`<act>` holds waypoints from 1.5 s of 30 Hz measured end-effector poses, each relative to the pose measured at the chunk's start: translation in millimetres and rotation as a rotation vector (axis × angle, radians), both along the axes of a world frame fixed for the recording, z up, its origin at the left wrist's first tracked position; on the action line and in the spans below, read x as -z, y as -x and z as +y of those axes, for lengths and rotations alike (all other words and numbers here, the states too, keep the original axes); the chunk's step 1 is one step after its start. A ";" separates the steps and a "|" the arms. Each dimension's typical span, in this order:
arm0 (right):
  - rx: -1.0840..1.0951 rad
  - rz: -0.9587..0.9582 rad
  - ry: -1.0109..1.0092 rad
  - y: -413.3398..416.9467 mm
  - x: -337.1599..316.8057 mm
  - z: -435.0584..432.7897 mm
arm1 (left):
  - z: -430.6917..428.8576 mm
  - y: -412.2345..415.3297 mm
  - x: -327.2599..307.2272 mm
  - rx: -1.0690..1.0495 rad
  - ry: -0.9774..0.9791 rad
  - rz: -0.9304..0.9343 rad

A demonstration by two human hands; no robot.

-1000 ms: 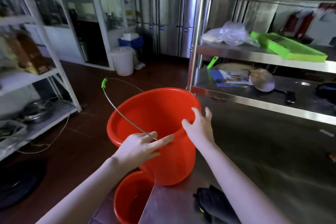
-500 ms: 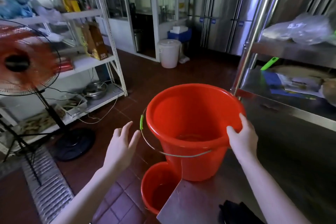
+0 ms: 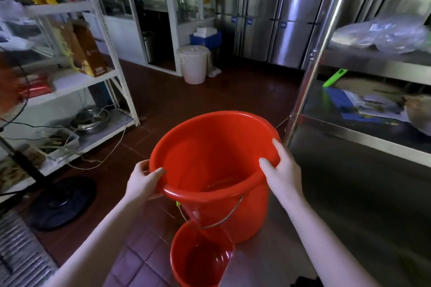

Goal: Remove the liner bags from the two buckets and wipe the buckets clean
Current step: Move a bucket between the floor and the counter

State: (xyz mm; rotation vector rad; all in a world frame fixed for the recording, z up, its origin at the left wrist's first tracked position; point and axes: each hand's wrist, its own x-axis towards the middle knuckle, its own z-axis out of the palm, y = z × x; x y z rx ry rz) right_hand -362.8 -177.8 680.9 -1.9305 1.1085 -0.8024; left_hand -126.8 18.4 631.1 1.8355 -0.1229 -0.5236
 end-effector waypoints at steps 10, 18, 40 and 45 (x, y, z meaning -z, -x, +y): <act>0.105 0.112 -0.174 -153.4 58.3 9.1 | -1.7 -160.6 64.9 0.095 -0.014 0.036; 0.322 0.091 -0.574 -210.9 136.8 -10.2 | -34.2 -234.8 137.2 0.172 -0.097 0.137; 0.498 0.327 -0.504 -222.6 540.7 -174.3 | -204.7 -263.5 512.4 0.345 -0.242 0.415; 0.560 0.278 -0.602 -220.3 624.3 -196.0 | -238.0 -264.0 598.3 0.372 -0.276 0.438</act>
